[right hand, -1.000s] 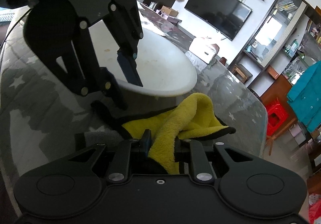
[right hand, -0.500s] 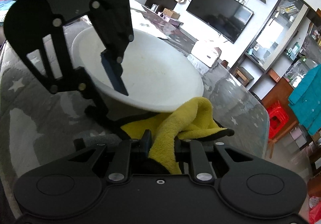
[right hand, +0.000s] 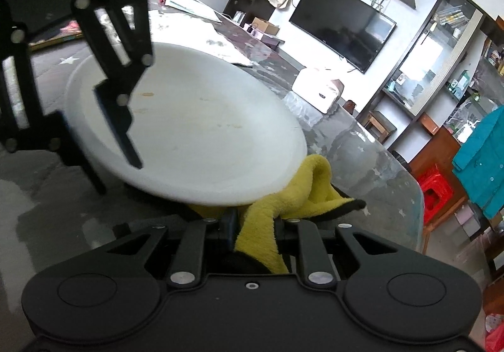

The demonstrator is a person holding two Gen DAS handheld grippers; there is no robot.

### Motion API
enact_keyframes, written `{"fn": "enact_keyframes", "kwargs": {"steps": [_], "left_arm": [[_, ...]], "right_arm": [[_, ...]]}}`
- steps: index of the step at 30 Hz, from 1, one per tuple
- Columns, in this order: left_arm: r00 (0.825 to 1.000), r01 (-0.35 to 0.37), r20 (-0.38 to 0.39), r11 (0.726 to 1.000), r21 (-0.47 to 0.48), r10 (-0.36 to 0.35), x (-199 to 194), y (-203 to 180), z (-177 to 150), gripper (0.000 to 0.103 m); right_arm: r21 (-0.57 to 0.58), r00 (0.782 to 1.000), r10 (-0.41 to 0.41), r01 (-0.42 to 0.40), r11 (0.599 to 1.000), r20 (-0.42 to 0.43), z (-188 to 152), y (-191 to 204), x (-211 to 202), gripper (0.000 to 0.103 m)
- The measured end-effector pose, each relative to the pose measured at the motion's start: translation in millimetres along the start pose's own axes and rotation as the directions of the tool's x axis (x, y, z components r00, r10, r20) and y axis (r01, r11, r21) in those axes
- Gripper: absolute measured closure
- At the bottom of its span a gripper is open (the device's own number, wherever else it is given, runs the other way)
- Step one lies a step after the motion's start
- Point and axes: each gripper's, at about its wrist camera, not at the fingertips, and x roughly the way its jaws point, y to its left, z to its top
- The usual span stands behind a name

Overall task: Clean bowl
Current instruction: 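Rub the yellow cloth around the bowl interior with the right gripper while the left gripper holds the rim, then sweep the yellow cloth across the bowl interior with the right gripper while the left gripper holds the rim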

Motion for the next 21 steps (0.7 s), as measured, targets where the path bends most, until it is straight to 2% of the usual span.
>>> {"fn": "enact_keyframes", "kwargs": {"steps": [6, 21], "left_arm": [[1.0, -0.002, -0.009, 0.999, -0.053, 0.002, 5, -2, 4, 0.08], [0.999, -0.045, -0.02, 0.985, -0.167, 0.042, 13, 9, 27, 0.076]], "right_arm": [[-0.003, 1.0, -0.011, 0.011, 1.0, -0.001, 1, -4, 6, 0.082], [-0.02, 1.0, -0.011, 0.01, 1.0, -0.01, -5, 8, -12, 0.082]]}}
